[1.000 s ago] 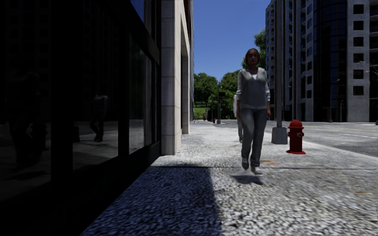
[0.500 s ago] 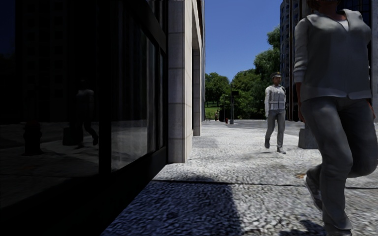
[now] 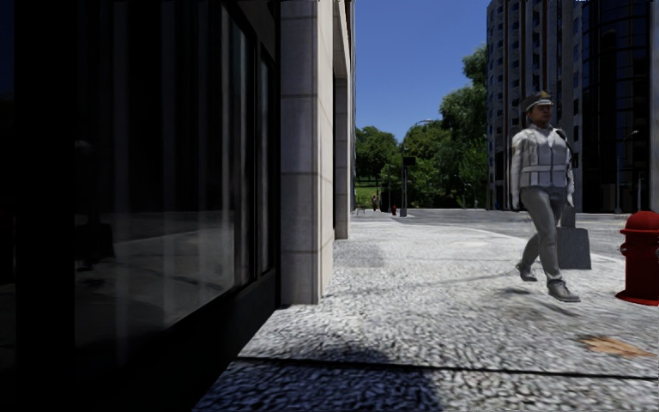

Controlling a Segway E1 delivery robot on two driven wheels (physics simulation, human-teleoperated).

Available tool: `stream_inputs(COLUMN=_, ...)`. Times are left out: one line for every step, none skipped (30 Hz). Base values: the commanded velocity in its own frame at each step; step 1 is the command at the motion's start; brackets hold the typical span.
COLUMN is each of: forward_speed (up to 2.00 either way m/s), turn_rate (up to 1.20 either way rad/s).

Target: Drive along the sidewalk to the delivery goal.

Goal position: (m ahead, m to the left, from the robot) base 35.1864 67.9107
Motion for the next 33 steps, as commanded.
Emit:
stream_inputs(forward_speed=0.0, turn_rate=0.0)
stream_inputs(forward_speed=0.0, turn_rate=0.0)
stream_inputs(forward_speed=0.0, turn_rate=0.0)
stream_inputs(forward_speed=0.0, turn_rate=0.0)
stream_inputs(forward_speed=0.0, turn_rate=0.0)
stream_inputs(forward_speed=0.0, turn_rate=0.0)
stream_inputs(forward_speed=0.0, turn_rate=0.0)
stream_inputs(forward_speed=0.0, turn_rate=0.0)
stream_inputs(forward_speed=0.0, turn_rate=0.0)
stream_inputs(forward_speed=0.0, turn_rate=0.0)
stream_inputs(forward_speed=0.0, turn_rate=0.0)
stream_inputs(forward_speed=0.0, turn_rate=0.0)
stream_inputs(forward_speed=0.0, turn_rate=0.0)
stream_inputs(forward_speed=0.0, turn_rate=0.0)
stream_inputs(forward_speed=0.0, turn_rate=0.0)
stream_inputs(forward_speed=0.0, turn_rate=0.0)
stream_inputs(forward_speed=0.0, turn_rate=0.0)
stream_inputs(forward_speed=0.0, turn_rate=0.0)
stream_inputs(forward_speed=0.0, turn_rate=0.0)
stream_inputs(forward_speed=0.0, turn_rate=0.0)
stream_inputs(forward_speed=0.0, turn_rate=0.0)
stream_inputs(forward_speed=0.0, turn_rate=0.0)
stream_inputs(forward_speed=0.0, turn_rate=0.0)
stream_inputs(forward_speed=0.0, turn_rate=0.0)
stream_inputs(forward_speed=0.0, turn_rate=0.0)
stream_inputs(forward_speed=0.0, turn_rate=0.0)
stream_inputs(forward_speed=0.0, turn_rate=0.0)
stream_inputs(forward_speed=0.0, turn_rate=0.0)
stream_inputs(forward_speed=0.0, turn_rate=0.0)
stream_inputs(forward_speed=0.0, turn_rate=0.0)
stream_inputs(forward_speed=0.0, turn_rate=0.0)
stream_inputs(forward_speed=0.0, turn_rate=0.0)
stream_inputs(forward_speed=0.0, turn_rate=0.0)
